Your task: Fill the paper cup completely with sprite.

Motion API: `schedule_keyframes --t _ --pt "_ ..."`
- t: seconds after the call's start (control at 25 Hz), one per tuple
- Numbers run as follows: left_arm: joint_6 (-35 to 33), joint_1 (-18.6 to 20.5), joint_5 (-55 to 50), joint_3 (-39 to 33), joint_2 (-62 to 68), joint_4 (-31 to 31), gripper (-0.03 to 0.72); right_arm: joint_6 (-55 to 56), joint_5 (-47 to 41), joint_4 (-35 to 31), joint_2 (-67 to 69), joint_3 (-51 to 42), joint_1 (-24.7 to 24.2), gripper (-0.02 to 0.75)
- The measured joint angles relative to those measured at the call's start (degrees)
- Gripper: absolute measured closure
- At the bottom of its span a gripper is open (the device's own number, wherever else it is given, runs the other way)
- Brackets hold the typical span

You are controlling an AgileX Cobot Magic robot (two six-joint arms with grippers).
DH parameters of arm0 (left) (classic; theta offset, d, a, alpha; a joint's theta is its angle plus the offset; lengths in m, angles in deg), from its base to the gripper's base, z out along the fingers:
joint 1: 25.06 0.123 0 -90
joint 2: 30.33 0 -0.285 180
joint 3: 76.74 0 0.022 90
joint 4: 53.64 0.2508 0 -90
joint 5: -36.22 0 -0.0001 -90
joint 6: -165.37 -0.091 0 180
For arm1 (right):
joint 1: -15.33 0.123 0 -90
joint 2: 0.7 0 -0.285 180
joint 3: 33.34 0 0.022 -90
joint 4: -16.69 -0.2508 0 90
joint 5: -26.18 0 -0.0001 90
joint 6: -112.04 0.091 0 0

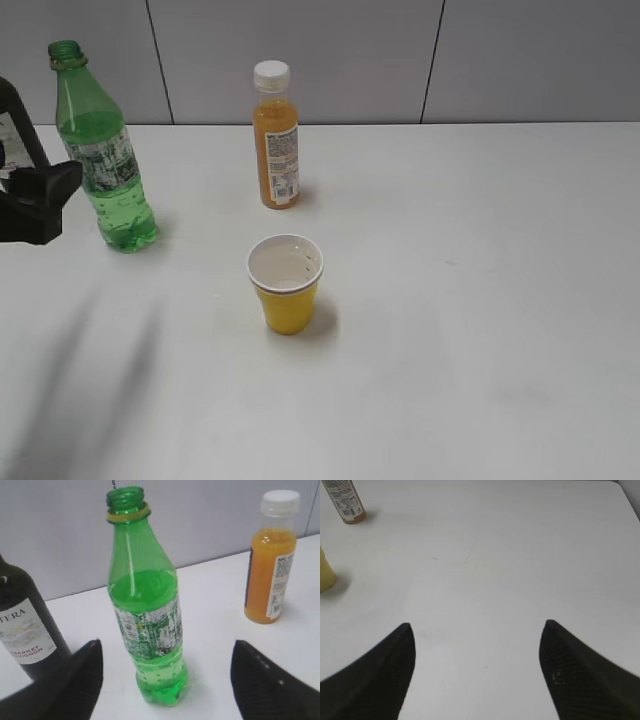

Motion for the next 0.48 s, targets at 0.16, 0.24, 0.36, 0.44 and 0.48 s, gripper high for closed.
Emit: schedule_keyframes --t 0.16,0.24,0.36,0.44,0.48 --pt "-1.38 0.80 -14.24 3.93 -3.80 -0.02 0.085 0.00 0.00 0.00 0.00 0.00 0.00 0.144" --pt "-1.51 2.23 -21.53 6.31 -5.95 0.32 0.090 0.00 0.00 0.00 0.00 0.00 0.00 0.144" --pt "-1.56 5.23 -32.51 10.18 -9.45 2.04 0.097 0.00 0.00 0.00 0.00 0.00 0.00 0.144" --pt "-1.56 7.54 -40.59 13.06 -11.83 3.89 0.099 0.00 0.00 0.00 0.00 0.00 0.00 0.144" --pt "-1.56 8.55 -44.06 14.77 -12.77 4.90 0.099 0.00 0.00 0.00 0.00 0.00 0.00 0.144"
